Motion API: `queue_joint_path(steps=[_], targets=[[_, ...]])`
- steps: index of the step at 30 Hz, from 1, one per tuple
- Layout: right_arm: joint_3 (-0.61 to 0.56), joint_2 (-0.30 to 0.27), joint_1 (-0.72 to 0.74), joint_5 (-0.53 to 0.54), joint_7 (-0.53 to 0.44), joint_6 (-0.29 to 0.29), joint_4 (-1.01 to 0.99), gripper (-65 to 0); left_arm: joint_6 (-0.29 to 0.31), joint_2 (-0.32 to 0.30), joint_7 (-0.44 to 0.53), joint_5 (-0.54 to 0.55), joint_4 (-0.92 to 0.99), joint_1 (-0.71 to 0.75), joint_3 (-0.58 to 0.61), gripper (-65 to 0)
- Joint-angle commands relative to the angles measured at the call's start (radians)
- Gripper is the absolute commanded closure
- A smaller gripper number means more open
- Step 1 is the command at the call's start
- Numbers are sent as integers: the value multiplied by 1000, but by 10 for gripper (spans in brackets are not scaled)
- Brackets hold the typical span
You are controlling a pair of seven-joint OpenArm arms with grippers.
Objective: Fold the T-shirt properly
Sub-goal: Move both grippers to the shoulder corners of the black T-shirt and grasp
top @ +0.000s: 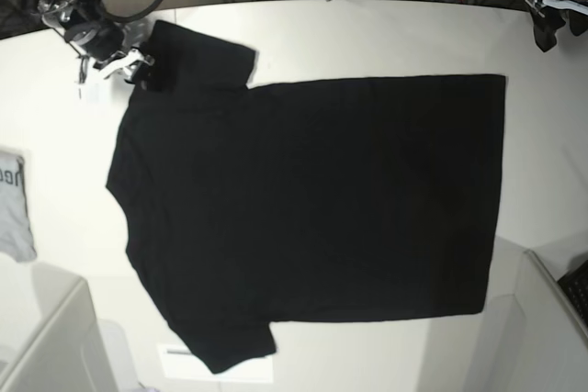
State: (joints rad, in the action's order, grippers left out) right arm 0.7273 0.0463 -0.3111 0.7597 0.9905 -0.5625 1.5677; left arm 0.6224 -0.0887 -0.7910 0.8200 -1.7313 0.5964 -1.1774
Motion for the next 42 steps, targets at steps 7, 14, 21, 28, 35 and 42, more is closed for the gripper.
queue_joint_path(steps=[7, 14, 21, 28, 35, 42], targets=[[-2, -4, -16, -87, 60, -8, -13, -198, 3, -18, 18, -41, -12, -5, 57, -525], [-2, -6, -15, -90, 66, -6, -13, 0, 1, -10, 17, -77, 20, -74, 153, -525], [1, -7, -21, -90, 66, -6, -13, 0, 0, -12, 17, -81, 152, -151, 153, -525], [-1, -7, -21, -90, 67, -6, -13, 0, -74, -13, 23, -83, 213, -192, 244, -525], [2, -7, -23, -90, 67, -6, -13, 0, -128, -10, 17, -75, 213, -226, 307, -525], [1, -7, -23, -90, 67, -6, -13, 0, -154, 10, 17, -74, 261, -260, 373, -522]])
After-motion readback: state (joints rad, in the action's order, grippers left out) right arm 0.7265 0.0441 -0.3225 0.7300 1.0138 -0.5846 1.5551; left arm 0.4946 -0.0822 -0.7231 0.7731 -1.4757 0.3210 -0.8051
